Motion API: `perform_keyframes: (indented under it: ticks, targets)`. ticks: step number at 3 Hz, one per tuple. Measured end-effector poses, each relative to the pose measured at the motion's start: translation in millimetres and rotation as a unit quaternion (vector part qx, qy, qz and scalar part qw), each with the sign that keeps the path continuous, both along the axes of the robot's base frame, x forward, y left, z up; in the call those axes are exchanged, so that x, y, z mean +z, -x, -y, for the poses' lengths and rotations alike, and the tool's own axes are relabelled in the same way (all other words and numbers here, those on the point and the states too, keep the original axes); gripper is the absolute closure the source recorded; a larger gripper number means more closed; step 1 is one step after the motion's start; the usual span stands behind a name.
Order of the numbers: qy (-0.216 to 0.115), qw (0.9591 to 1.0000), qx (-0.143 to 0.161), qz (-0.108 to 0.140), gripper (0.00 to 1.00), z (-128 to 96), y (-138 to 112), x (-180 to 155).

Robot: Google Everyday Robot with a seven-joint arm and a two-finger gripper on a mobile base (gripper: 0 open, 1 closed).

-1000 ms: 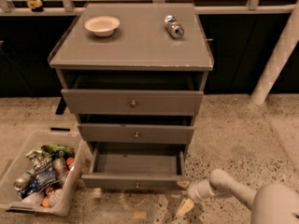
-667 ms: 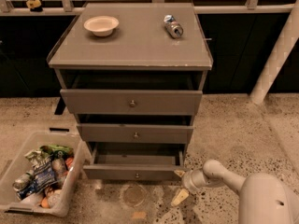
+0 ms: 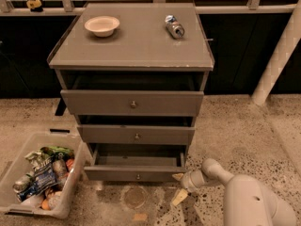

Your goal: Close bottom drawer

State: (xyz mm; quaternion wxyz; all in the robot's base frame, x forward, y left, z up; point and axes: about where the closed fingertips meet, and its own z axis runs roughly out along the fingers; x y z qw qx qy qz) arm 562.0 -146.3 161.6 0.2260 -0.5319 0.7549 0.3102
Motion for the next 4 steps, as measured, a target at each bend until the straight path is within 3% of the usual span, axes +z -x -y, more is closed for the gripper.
perform_keyframes:
  ticks: [1,2,3,4]
  targets:
    - [-0.026,0.9995,-0.003,-0.017,0.0,-8,-22,-9]
    - [-0.037,0.9986,-0.028,0.027,0.0,2,-65,9]
    - [-0.047,0.9932,-0.051,0.094,0.0,10,-85,39]
    - [-0.043,0.9884,-0.079,0.122,0.0,8,-103,40]
